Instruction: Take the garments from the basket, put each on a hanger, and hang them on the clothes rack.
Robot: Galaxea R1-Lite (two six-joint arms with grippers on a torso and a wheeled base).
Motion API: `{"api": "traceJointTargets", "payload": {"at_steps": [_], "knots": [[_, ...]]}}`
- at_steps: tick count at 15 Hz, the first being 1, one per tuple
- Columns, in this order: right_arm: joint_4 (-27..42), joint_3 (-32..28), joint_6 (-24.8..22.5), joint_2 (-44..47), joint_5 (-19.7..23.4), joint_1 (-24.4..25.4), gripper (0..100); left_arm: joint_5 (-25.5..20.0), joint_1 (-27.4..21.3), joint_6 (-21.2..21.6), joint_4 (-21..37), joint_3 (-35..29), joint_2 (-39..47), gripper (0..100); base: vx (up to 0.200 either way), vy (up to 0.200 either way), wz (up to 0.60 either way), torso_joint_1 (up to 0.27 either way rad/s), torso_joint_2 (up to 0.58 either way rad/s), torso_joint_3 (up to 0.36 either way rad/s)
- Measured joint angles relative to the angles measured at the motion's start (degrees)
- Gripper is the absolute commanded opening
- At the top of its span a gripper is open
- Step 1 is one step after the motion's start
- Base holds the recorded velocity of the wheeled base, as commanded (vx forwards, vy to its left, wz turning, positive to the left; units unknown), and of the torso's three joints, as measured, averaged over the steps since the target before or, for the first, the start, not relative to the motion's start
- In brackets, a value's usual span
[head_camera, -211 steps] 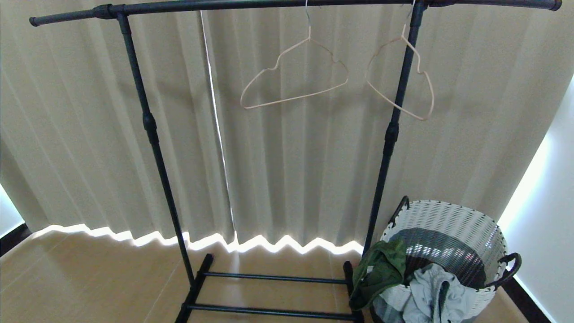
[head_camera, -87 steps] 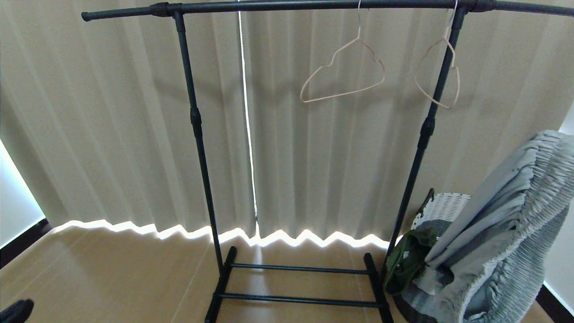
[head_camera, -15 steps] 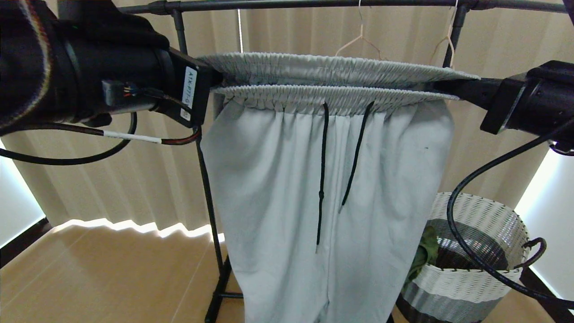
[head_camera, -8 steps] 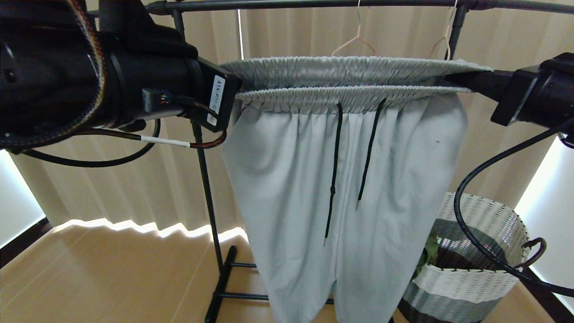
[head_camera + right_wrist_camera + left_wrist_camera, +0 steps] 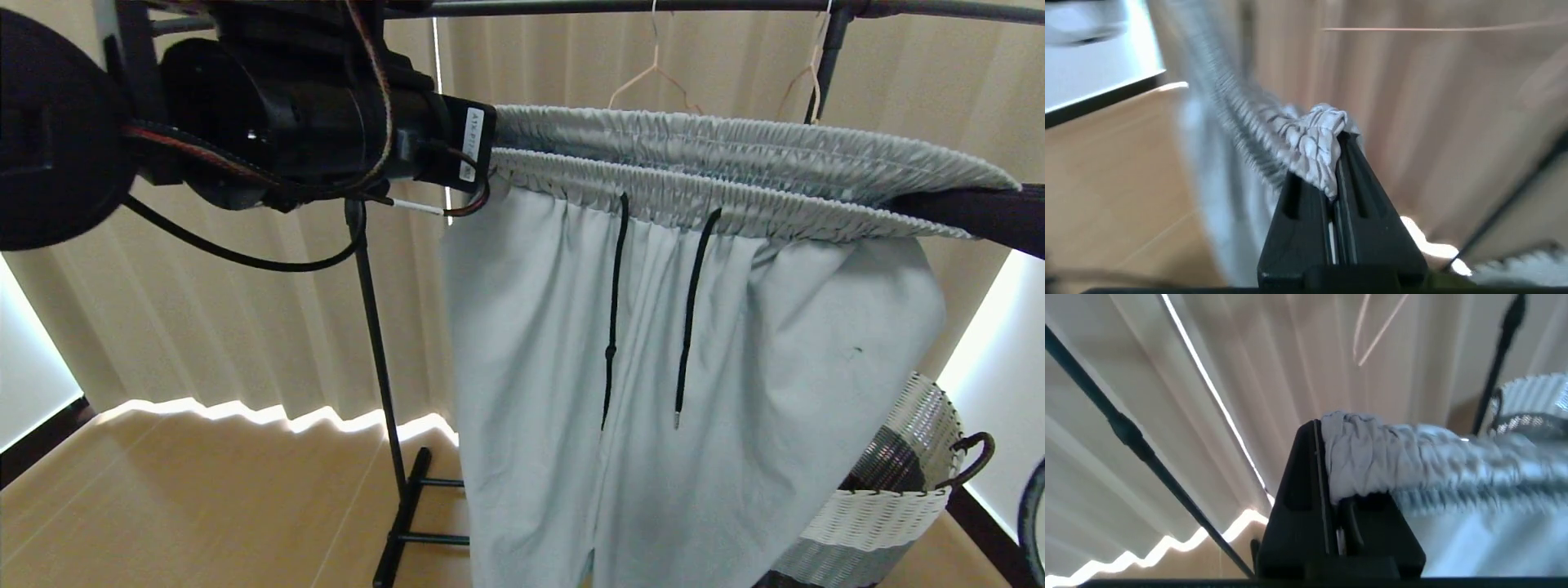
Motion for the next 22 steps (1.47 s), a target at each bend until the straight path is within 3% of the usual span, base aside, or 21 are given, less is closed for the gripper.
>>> {"api": "traceJointTargets", "payload": {"at_steps": [5,8,11,16,18,22], "knots": [[0.17,0.00,-2.54,-0.45,-0.27,1.96,0,0.05,-0.11,-0.30,0.68,2.12,0.52,0,0.000,0.000,0.00,0.000,0.00,0.000],[-1.79,-1.73,-3.11,2.78,-0.27,-1.76,0,-1.34,-0.78,-0.20,3.89,6.69,-4.79,0,0.000,0.000,0.00,0.000,0.00,0.000],[-9.05,-3.58,-3.04,7.90,-0.22,-3.72,0,-6.66,-1.33,-0.16,9.87,9.79,-11.30,0,0.000,0.000,0.00,0.000,0.00,0.000],[-25.88,-7.38,-2.71,19.48,0.46,-4.92,0,-21.27,-2.62,-0.27,17.74,16.20,-23.32,0,0.000,0.000,0.00,0.000,0.00,0.000],[-29.00,-9.06,-2.67,23.43,0.50,-4.99,0,-22.36,-3.61,-0.24,17.87,18.01,-26.36,0,0.000,0.000,0.00,0.000,0.00,0.000],[-28.76,-9.64,-2.54,25.86,0.15,-5.02,0,-22.19,-5.05,0.05,16.88,18.55,-28.06,0,0.000,0.000,0.00,0.000,0.00,0.000]]}}
